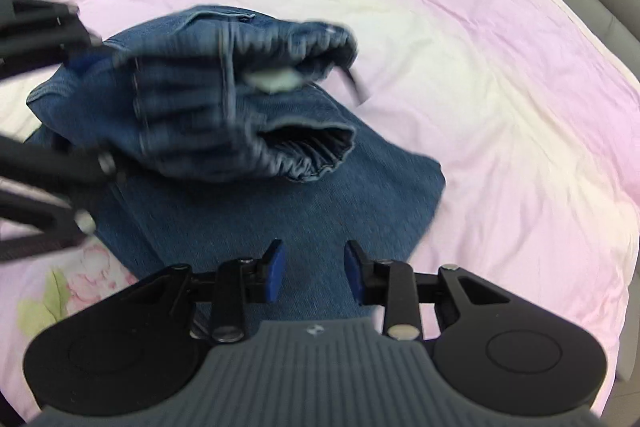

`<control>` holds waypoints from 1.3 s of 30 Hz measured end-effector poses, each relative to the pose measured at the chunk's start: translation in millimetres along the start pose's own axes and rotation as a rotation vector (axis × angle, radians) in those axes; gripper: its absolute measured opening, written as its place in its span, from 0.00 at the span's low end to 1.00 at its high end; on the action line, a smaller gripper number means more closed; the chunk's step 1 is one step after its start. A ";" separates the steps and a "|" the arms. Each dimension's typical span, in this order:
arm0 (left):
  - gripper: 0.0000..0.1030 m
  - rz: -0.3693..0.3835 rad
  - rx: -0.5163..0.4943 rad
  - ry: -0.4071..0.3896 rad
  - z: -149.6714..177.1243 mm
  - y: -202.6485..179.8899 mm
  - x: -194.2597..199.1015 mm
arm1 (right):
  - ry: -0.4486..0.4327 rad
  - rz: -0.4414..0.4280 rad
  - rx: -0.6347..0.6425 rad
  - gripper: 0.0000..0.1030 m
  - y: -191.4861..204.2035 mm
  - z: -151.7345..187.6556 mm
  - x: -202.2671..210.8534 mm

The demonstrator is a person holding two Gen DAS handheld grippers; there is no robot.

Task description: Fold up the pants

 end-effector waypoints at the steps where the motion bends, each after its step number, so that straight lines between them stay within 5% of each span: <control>1: 0.49 0.001 -0.018 0.008 1.0 -3.0 -3.2 | 0.005 -0.001 -0.006 0.28 -2.5 3.4 -0.6; 7: 0.62 0.033 -0.117 0.068 -0.6 -6.6 -8.8 | 0.020 -0.003 -0.047 0.29 -15.5 19.6 0.2; 12: 0.72 0.111 -0.025 0.061 -3.5 4.9 11.5 | 0.001 -0.012 -0.066 0.31 -21.2 19.3 4.4; 15: 0.75 0.268 0.102 0.008 -5.9 7.8 33.0 | -0.015 -0.021 -0.080 0.32 -18.5 19.0 10.9; 17: 0.75 0.303 0.163 -0.024 -7.7 16.1 47.4 | -0.020 -0.026 -0.086 0.34 -14.6 15.4 18.4; 23: 0.75 0.288 0.328 -0.063 7.5 66.4 70.9 | -0.018 -0.032 -0.181 0.50 -3.2 -6.7 38.5; 32: 0.72 0.143 0.528 0.010 74.5 155.0 58.1 | -0.065 -0.176 -0.578 0.78 -0.5 -54.2 47.6; 39: 0.72 0.127 0.614 0.079 114.7 178.7 36.2 | -0.006 -0.205 -0.782 0.74 -14.7 -63.3 1.4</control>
Point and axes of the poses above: each gripper's, at about its wrist camera, not at the fingertips, and x roughly against the way its jaws point, y to its left, z to its underside, the point moved 9 cm from there along -x, roughly the way its jaws point, and after that the axes turned 11 degrees about -x, right-handed, at the moved point
